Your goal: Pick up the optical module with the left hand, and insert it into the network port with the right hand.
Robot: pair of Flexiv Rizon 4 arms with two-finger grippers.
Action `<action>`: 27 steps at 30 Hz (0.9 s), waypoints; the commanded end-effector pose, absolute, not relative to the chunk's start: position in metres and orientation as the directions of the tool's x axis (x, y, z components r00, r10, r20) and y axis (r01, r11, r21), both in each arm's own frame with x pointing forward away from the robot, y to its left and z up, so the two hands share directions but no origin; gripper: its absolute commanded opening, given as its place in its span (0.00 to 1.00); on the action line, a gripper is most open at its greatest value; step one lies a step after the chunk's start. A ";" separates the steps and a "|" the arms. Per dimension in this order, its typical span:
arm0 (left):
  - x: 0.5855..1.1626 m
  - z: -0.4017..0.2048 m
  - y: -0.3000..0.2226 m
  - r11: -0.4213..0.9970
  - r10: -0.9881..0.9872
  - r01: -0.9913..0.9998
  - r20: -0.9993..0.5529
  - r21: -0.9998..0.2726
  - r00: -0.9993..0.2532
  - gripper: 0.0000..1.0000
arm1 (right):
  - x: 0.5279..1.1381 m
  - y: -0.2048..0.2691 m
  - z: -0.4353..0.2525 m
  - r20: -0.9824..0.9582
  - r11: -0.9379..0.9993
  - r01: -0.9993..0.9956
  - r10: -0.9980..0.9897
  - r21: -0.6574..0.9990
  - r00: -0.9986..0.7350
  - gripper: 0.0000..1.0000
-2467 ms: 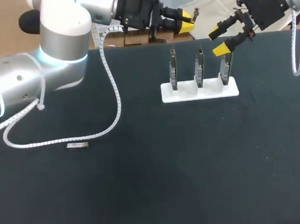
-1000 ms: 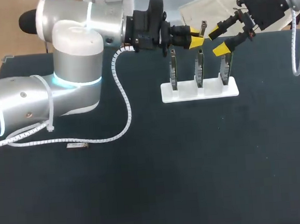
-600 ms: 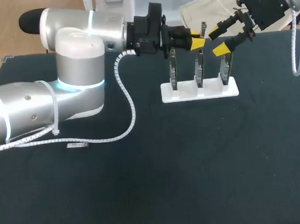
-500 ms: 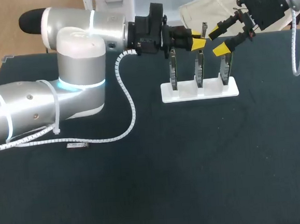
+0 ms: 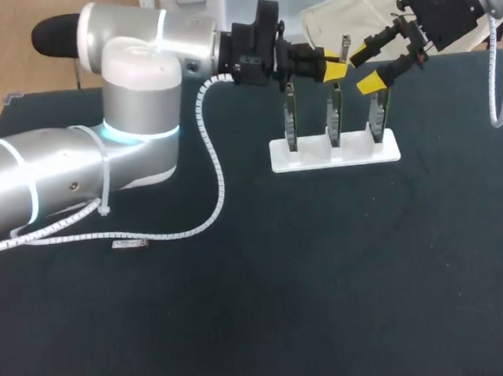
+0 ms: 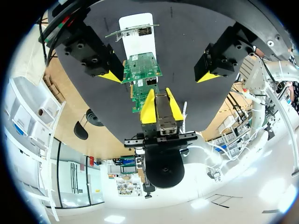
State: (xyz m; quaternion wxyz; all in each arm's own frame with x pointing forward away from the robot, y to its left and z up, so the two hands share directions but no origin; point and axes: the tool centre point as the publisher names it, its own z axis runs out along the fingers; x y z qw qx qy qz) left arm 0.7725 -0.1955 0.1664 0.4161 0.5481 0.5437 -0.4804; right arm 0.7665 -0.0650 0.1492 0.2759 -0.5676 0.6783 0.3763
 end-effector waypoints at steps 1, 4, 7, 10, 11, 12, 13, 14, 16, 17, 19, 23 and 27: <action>0.774 0.165 -0.196 -0.052 0.200 0.996 -0.978 -0.066 -0.054 0.00 | 0.765 -0.065 0.149 -0.802 0.075 -0.978 -0.562 0.194 -0.203 1.00; 0.775 0.165 -0.195 -0.039 0.193 0.998 -0.980 -0.059 -0.050 0.00 | 0.765 -0.065 0.149 -0.802 0.075 -0.978 -0.562 0.194 -0.203 1.00; 0.773 0.166 -0.192 -0.017 0.206 0.998 -0.977 -0.058 -0.053 0.00 | 0.765 -0.065 0.149 -0.802 0.075 -0.978 -0.562 0.194 -0.203 1.00; 0.770 0.164 -0.190 -0.001 0.209 0.998 -0.976 -0.063 -0.061 0.00 | 0.765 -0.065 0.149 -0.802 0.075 -0.978 -0.562 0.194 -0.203 1.00; 0.770 0.164 -0.190 0.003 0.216 0.998 -0.974 -0.065 -0.064 0.00 | 0.765 -0.065 0.149 -0.802 0.075 -0.978 -0.562 0.194 -0.203 1.00; 0.769 0.163 -0.189 0.007 0.214 0.998 -0.974 -0.067 -0.067 0.00 | 0.765 -0.065 0.149 -0.802 0.075 -0.978 -0.562 0.194 -0.203 1.00; 0.768 0.163 -0.189 0.012 0.225 0.997 -0.972 -0.071 -0.072 0.00 | 0.765 -0.065 0.149 -0.802 0.075 -0.978 -0.562 0.194 -0.203 1.00; 0.768 0.162 -0.189 0.014 0.229 0.997 -0.970 -0.074 -0.075 0.00 | 0.765 -0.065 0.149 -0.802 0.075 -0.978 -0.562 0.194 -0.203 1.00; 0.768 0.162 -0.188 0.018 0.224 0.997 -0.971 -0.076 -0.078 0.00 | 0.765 -0.065 0.149 -0.802 0.075 -0.978 -0.562 0.194 -0.203 1.00; 0.768 0.162 -0.188 0.021 0.226 0.997 -0.971 -0.076 -0.079 0.00 | 0.765 -0.065 0.149 -0.802 0.075 -0.978 -0.562 0.194 -0.203 1.00; 0.768 0.161 -0.188 0.025 0.226 0.997 -0.971 -0.075 -0.079 0.00 | 0.765 -0.065 0.149 -0.802 0.075 -0.978 -0.562 0.194 -0.203 1.00; 0.769 0.161 -0.189 0.026 0.216 0.997 -0.974 -0.070 -0.074 0.00 | 0.765 -0.065 0.149 -0.802 0.075 -0.978 -0.562 0.194 -0.203 1.00; 0.770 0.161 -0.192 0.022 0.211 0.998 -0.975 -0.067 -0.070 0.00 | 0.765 -0.065 0.149 -0.802 0.075 -0.978 -0.562 0.194 -0.203 1.00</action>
